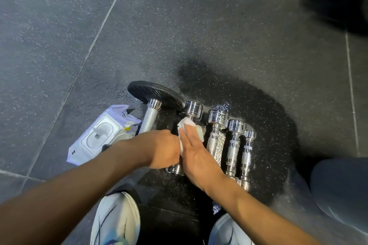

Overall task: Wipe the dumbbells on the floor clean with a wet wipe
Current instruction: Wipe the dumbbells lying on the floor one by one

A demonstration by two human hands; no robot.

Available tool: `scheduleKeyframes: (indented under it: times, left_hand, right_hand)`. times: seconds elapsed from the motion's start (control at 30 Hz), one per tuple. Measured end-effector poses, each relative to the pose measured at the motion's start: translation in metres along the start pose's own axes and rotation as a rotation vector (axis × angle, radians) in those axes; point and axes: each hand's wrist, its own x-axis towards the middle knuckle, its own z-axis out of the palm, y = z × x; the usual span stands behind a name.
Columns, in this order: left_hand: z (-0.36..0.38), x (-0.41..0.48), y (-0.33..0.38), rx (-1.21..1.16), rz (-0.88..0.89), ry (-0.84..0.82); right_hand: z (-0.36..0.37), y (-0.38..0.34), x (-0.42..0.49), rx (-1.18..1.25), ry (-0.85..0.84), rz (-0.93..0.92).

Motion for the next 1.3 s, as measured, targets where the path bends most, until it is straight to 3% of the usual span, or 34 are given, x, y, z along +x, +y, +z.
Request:
scheduleKeyframes:
  times: [0.07, 0.17, 0.47, 0.7, 0.93, 1.2, 1.3]
  left_hand:
    - [0.001, 0.0, -0.002, -0.01, -0.025, 0.032]
    - [-0.002, -0.001, -0.008, -0.002, -0.081, 0.134]
    - [-0.004, -0.003, -0.01, -0.177, -0.203, 0.396]
    - [-0.001, -0.004, -0.012, -0.166, -0.18, 0.422]
    - [0.0, -0.004, -0.014, -0.254, -0.226, 0.404]
    - [0.001, 0.0, -0.017, -0.308, -0.264, 0.38]
    - [0.005, 0.003, -0.02, -0.353, -0.268, 0.355]
  right_hand:
    - [-0.007, -0.005, -0.004, 0.129, -0.075, 0.082]
    - [-0.022, -0.006, 0.005, 0.161, -0.058, 0.129]
    - [-0.04, 0.008, 0.026, 0.101, -0.139, 0.025]
    - [-0.039, -0.006, 0.005, 0.177, -0.366, -0.027]
    - [-0.046, 0.009, 0.03, 0.2, -0.158, 0.063]
    - [-0.047, -0.013, 0.004, 0.151, -0.411, 0.014]
    - [-0.049, -0.025, -0.007, 0.148, -0.399, 0.055]
